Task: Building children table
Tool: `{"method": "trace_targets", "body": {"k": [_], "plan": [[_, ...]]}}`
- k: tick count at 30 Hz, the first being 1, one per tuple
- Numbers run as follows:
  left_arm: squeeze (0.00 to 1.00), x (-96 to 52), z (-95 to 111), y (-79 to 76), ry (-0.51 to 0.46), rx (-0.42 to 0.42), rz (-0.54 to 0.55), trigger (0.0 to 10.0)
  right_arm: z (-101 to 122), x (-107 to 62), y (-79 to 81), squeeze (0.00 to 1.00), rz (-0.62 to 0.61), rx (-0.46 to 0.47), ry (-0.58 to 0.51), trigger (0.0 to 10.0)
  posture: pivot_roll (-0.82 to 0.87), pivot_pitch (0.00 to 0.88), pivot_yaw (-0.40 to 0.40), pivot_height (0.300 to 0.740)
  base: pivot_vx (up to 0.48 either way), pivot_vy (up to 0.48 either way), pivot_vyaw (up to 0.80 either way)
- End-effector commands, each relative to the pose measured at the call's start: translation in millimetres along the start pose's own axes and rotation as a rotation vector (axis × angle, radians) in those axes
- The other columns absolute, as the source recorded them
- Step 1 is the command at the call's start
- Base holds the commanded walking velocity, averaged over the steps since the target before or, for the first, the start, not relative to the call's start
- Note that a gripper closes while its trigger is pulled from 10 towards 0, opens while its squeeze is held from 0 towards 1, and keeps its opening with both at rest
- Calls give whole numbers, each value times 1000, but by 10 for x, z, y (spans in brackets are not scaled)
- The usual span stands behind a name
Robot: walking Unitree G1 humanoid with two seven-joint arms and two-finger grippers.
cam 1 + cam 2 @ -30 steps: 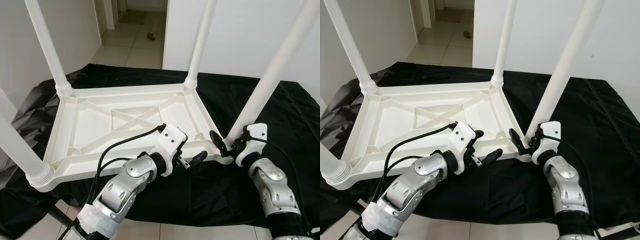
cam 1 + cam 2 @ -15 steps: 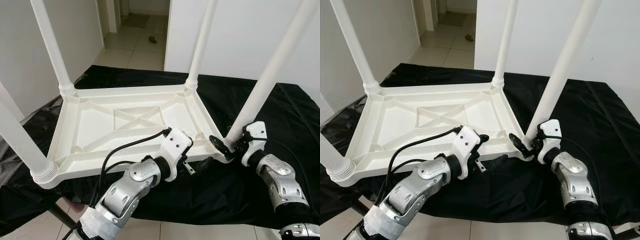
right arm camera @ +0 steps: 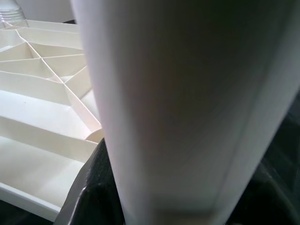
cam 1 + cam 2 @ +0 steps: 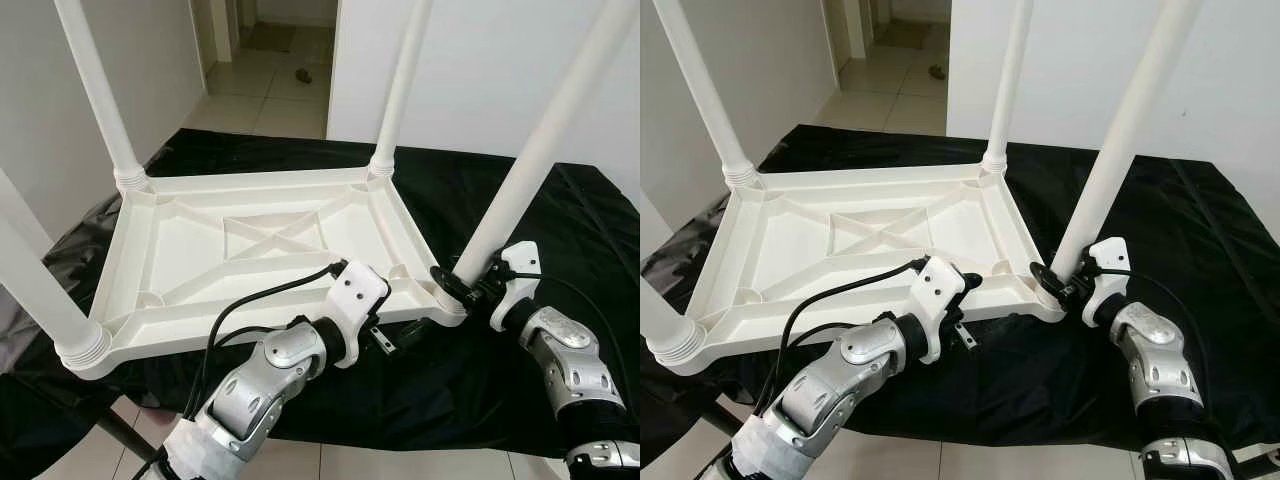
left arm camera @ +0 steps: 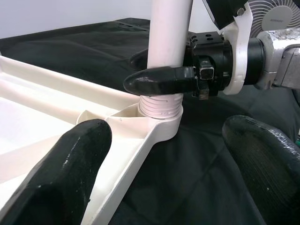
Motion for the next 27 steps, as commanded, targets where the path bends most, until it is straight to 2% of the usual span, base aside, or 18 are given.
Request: {"method": "trace_targets", "body": {"k": [1,2,10,15,18,22,23,25,27], "plan": [[0,0,-19,-74,9,9,-63,10000,-106,5,62,0,-15,15,20,5882,17,40,-28,740,0,0,0],[0,-1,-20,-72,10,10,-63,10000,-107,1,54,0,-41,33,10,10000,17,40,-28,740,0,0,0],[0,-10,-30,-62,14,9,-59,10000,-169,-38,55,0,-185,55,-11,10000,11,39,-21,740,0,0,0],[0,-6,-33,-46,15,15,-58,10000,-257,-64,224,0,-318,126,-33,10000,12,38,-21,740,0,0,0],[0,-6,-34,-43,15,15,-57,10000,-271,-66,256,0,-337,145,-33,10000,12,38,-21,740,0,0,0],[0,-3,-36,-42,15,14,-54,10000,-295,-82,345,0,-470,200,-47,10000,5,37,-26,740,0,0,0],[0,-1,-37,-41,14,13,-52,10000,-287,-103,367,0,-542,188,-53,10000,5,37,-26,740,0,0,0],[0,-1,-37,-41,14,13,-52,10000,-287,-103,367,0,-542,188,-53,10000,5,37,-26,740,0,0,0],[0,1,-37,-42,13,12,-52,10000,-272,-148,411,0,-666,183,-64,10000,5,34,-28,740,0,0,0]]}}
Point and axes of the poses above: a point about 5 cm out from each wrist's last joint towards the gripper, its own x axis pointing out of the wrist towards the gripper, its own z axis along the axis of the wrist's last joint, y = z × x, the point moved 4 cm from there along x, pointing out of the wrist towards the gripper, and after that the axes turned 12 degrees about x, right-handed, at the moved point
